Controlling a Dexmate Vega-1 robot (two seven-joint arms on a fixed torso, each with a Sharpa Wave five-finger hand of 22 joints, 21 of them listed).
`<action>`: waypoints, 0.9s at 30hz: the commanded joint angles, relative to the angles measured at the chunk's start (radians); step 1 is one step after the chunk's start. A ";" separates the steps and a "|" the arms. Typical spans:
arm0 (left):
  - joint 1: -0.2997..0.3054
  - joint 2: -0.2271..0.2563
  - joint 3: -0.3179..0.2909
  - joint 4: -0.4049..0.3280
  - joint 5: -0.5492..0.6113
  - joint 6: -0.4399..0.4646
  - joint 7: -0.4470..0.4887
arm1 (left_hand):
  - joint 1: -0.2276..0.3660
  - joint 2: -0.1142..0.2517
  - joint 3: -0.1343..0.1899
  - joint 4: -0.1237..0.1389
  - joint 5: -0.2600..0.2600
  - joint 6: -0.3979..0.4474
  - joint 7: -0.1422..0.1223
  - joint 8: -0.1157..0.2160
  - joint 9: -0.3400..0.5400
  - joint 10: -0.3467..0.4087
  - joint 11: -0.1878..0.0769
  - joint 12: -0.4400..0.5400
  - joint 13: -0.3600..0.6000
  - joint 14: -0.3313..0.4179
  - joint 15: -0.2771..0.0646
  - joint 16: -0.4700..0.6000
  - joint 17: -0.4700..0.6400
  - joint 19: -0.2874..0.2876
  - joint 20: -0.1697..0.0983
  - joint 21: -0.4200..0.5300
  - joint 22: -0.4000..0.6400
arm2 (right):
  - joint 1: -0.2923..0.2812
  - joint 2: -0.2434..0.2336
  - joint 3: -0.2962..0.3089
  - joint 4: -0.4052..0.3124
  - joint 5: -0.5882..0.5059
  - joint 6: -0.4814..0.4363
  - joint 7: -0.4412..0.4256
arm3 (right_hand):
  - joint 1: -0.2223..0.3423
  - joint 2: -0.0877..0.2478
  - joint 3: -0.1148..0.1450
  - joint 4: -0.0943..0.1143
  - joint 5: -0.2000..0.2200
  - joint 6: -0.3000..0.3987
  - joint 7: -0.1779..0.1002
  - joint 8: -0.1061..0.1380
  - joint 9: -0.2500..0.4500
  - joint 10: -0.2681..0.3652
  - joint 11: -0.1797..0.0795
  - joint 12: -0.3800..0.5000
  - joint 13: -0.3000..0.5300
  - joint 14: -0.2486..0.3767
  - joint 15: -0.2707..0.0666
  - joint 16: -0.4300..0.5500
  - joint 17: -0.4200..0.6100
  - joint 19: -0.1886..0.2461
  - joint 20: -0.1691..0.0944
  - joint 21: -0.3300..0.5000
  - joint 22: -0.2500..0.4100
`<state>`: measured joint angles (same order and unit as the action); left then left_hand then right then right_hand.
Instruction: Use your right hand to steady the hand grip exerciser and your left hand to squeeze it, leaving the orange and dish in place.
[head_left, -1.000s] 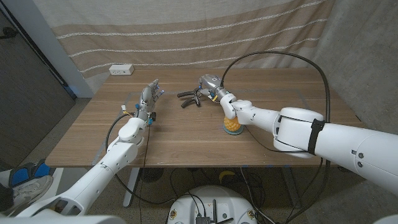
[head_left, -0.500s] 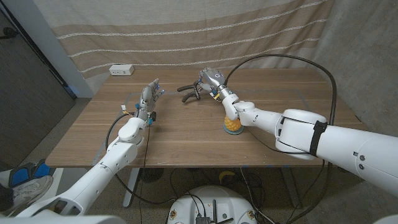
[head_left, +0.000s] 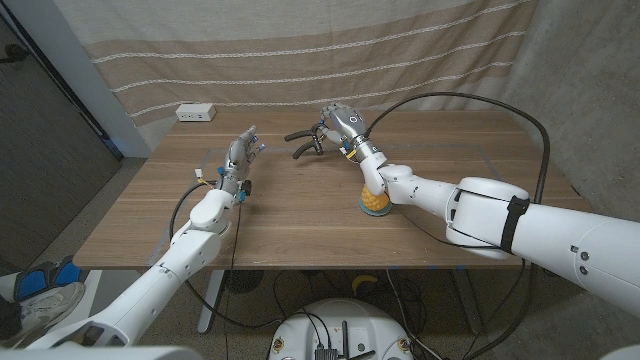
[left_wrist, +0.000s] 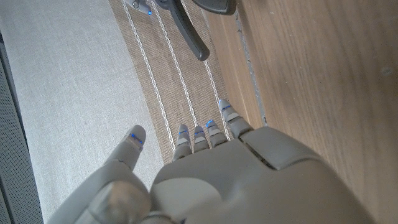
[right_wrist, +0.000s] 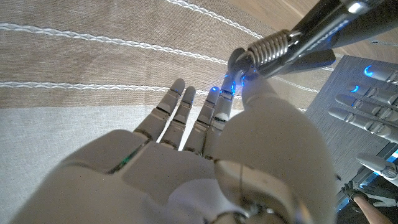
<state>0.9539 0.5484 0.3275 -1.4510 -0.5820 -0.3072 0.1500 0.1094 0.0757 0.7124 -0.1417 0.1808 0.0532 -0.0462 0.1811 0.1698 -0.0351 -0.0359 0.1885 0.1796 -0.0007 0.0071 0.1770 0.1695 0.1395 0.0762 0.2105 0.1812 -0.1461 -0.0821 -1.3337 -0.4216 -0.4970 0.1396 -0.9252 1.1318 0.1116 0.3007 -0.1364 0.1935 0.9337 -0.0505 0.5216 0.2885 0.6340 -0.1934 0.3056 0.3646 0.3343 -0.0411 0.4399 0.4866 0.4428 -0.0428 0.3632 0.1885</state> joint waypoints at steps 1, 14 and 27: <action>0.005 0.074 0.017 -0.112 0.127 0.163 0.134 | 0.041 -0.014 0.007 -0.038 -0.002 -0.029 0.001 0.001 0.007 -0.032 -0.001 -0.005 0.002 -0.021 0.008 -0.003 0.003 -0.014 -0.004 -0.007 0.002 | -0.024 -0.078 0.030 -0.160 -0.055 -0.078 -0.013 | 0.018 0.040 -0.002 0.001 0.011 -0.005 -0.006 0.051 0.107 0.010 -0.012 -0.002 0.005 0.003 -0.189 -0.005 -0.001 0.003 -0.070 0.005 0.005; -0.004 0.090 0.027 -0.136 0.159 0.191 0.130 | 0.072 -0.038 0.005 -0.049 -0.005 -0.045 0.007 0.008 0.009 -0.029 0.001 0.003 0.004 -0.006 0.010 0.008 0.004 -0.009 0.003 -0.005 0.003 | -0.052 -0.101 0.082 -0.206 -0.101 -0.062 -0.068 | 0.013 0.044 -0.009 0.002 0.015 -0.017 -0.010 0.068 0.133 0.007 -0.012 -0.005 0.015 0.002 -0.189 -0.012 0.000 -0.003 -0.072 0.005 0.005; 0.001 0.164 0.049 -0.265 0.333 0.352 0.256 | 0.112 -0.069 0.000 -0.050 -0.007 -0.103 0.013 0.002 0.011 -0.047 0.011 0.000 0.006 0.000 0.018 0.006 0.006 -0.009 0.013 -0.006 0.003 | -0.087 -0.166 0.121 -0.377 -0.145 -0.170 0.007 | 0.007 0.047 -0.012 0.004 0.018 -0.023 -0.016 0.086 0.155 -0.002 -0.012 -0.011 0.023 0.001 -0.188 -0.021 -0.002 -0.005 -0.071 0.007 0.005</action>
<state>0.9539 0.6559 0.3564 -1.6196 -0.4179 -0.1112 0.2903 0.2088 0.0111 0.7133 -0.1882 0.1769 -0.0355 -0.0326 0.1850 0.1767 -0.0720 -0.0267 0.1897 0.1823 0.0038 0.0178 0.1819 0.1700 0.1307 0.0858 0.2067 0.1815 -0.2003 -0.1890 -1.2552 -0.6390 -0.6039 0.0529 -0.9825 1.1264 0.1169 0.2896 -0.1338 0.2073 0.9137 -0.0628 0.5351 0.2885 0.6304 -0.1970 0.2971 0.3832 0.3343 -0.0411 0.4246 0.4818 0.4389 -0.0466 0.3632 0.1884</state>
